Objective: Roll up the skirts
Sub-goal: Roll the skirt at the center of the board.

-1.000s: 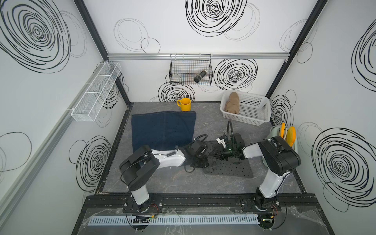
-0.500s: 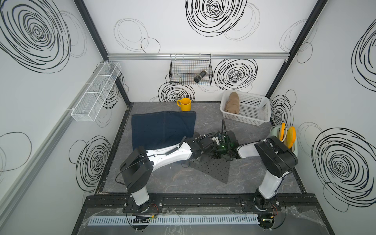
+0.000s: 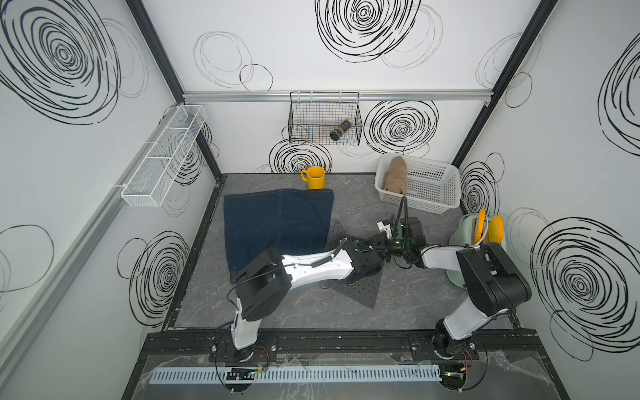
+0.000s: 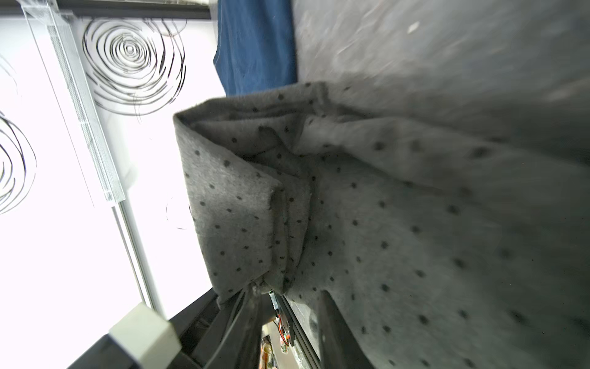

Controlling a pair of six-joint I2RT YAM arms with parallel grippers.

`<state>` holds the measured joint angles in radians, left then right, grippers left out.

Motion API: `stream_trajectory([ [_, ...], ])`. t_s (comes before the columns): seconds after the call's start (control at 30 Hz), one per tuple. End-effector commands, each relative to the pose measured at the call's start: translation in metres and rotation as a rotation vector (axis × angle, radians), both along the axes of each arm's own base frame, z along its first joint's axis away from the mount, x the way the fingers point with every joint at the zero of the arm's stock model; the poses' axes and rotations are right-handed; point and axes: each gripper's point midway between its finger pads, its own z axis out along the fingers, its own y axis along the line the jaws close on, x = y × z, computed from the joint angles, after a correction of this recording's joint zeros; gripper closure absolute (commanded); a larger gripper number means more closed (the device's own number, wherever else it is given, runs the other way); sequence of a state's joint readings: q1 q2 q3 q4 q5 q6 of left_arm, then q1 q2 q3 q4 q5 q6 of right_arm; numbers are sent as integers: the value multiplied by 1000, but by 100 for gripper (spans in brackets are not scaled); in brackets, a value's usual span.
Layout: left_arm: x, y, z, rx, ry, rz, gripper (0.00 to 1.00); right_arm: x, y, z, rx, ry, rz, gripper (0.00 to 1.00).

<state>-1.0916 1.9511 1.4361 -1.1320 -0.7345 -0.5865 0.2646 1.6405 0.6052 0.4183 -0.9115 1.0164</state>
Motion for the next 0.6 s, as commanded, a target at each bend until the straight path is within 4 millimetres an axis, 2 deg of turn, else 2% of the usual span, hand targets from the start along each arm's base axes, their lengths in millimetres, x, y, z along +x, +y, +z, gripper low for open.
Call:
stream_trajectory([
  [0.0,7,-3,6,65,-54,-3,100,-12,-18,-14,-6,69,-19,70],
  [0.13,-1,-25,-14,78,-23,-47,100,-15,-37,-21,-25,71,-68,70],
  [0.3,-7,-44,-30,141,-23,-86,100,-17,-51,-31,-61,82,-90,70],
  [0.4,-11,-51,-36,193,-23,-110,100,-18,-60,-38,-51,97,-108,70],
  [0.57,-20,-60,-53,234,-8,-142,100,-19,-64,-46,-51,110,-103,72],
])
